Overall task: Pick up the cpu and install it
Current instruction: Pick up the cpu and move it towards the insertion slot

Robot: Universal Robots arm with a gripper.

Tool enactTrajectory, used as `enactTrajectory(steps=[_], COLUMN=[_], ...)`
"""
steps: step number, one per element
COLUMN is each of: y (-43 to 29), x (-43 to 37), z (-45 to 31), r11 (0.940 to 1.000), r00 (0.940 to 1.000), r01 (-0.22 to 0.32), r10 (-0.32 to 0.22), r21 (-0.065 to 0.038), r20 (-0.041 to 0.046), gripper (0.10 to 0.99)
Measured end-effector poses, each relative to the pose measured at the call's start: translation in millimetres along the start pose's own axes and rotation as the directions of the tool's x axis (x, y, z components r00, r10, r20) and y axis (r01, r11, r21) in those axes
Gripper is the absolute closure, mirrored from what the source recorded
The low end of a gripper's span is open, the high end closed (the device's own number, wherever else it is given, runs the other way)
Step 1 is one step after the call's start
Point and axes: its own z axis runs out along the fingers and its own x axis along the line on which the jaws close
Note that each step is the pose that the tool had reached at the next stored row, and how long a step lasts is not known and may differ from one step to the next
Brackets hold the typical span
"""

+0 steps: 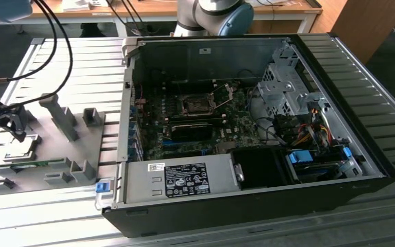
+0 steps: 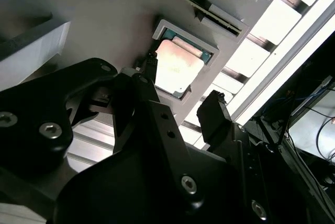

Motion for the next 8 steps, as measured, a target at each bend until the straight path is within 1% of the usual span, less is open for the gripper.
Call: enactTrajectory(steps=[8], y=[-0.1], x=[-0.2], z=[1.6], r11=[1.0000], r00=[1.0000], r01=[0.000], r10=[0.000], r21=[0.000], r20=[-0.0001], gripper=[0.498])
